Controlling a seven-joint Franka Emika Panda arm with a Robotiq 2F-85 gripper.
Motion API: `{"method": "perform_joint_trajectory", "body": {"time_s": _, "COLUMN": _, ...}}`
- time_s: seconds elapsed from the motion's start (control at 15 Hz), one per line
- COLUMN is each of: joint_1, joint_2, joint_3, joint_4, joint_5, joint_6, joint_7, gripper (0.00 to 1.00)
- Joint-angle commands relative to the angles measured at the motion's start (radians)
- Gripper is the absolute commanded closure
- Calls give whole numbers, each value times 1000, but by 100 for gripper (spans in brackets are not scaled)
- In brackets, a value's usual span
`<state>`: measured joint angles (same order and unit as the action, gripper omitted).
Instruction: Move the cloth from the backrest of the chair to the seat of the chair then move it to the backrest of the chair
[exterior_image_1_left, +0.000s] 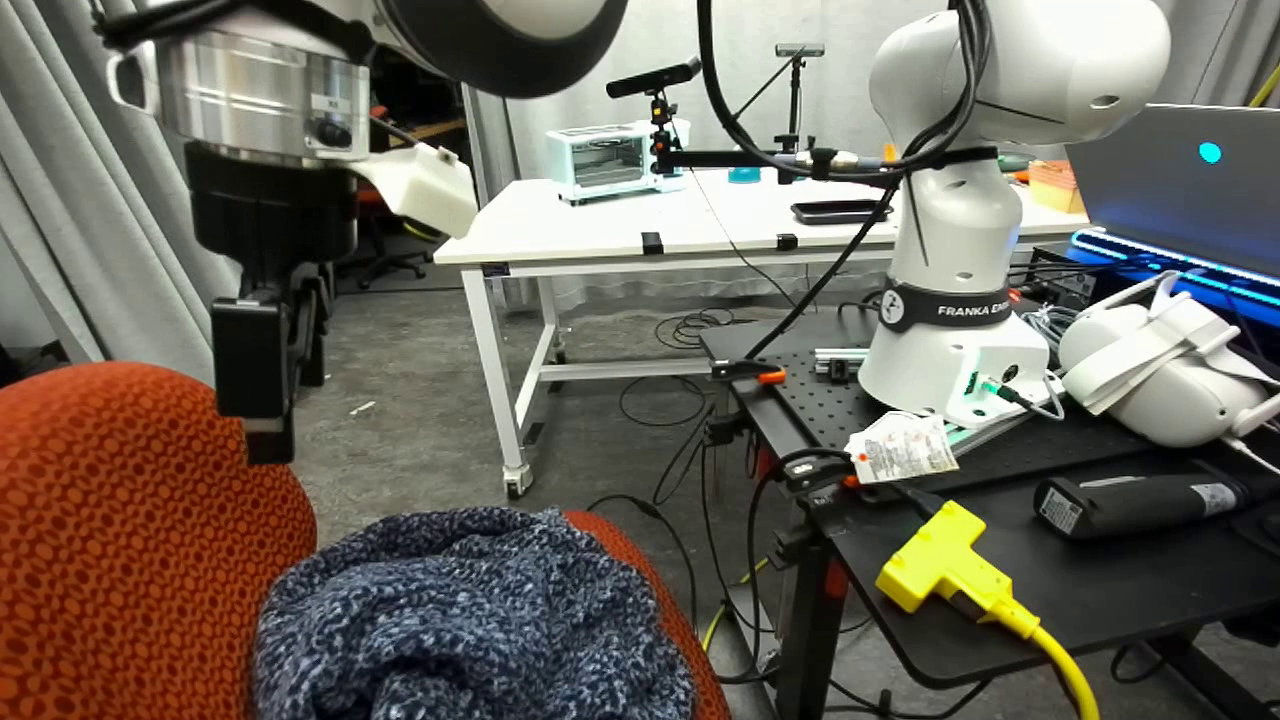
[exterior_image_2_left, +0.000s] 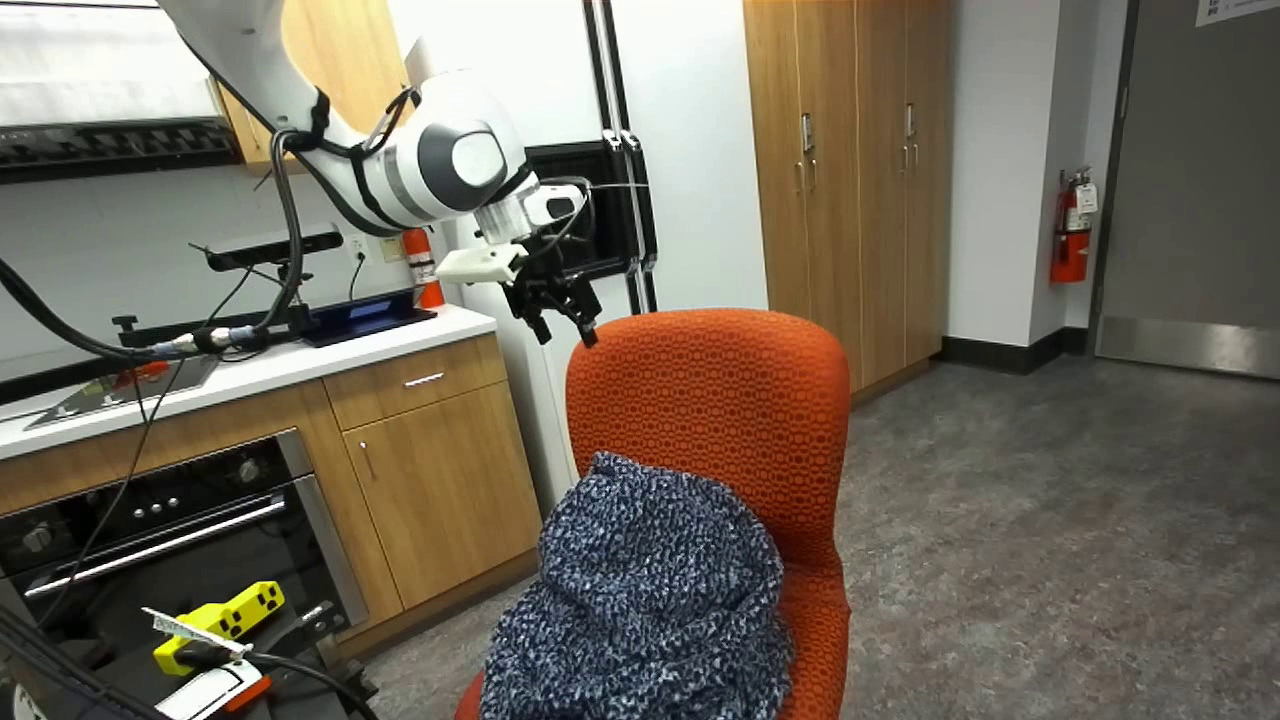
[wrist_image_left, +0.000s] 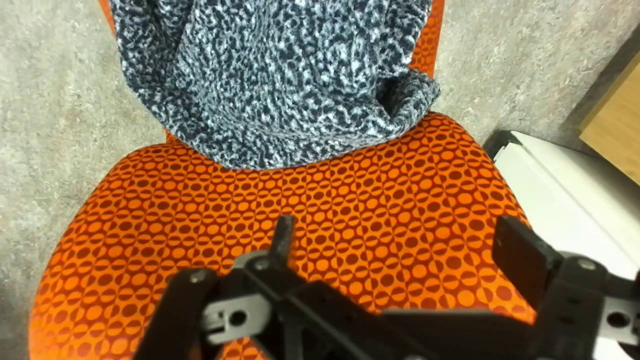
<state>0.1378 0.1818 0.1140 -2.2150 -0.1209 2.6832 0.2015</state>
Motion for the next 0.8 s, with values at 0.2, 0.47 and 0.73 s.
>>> {"method": "perform_joint_trajectory", "body": {"time_s": 0.2, "joint_1": 37, "joint_2": 133, "joint_3": -49, "joint_4": -7, "joint_5": -56, "joint_6": 130, "joint_7": 36, "gripper": 0}}
{"method": "perform_joint_trajectory", "body": {"time_s": 0.47, "joint_1": 64, "joint_2": 253, "joint_3": -87, "joint_4": 22, "joint_5": -63, "joint_6": 184, "joint_7": 24, "gripper": 0}}
{"method": "perform_joint_trajectory", "body": {"time_s": 0.73, "joint_1": 94, "joint_2": 391, "joint_3": -111, "joint_4": 80, "joint_5": -49, "joint_6": 218, "joint_7": 2, "gripper": 0}}
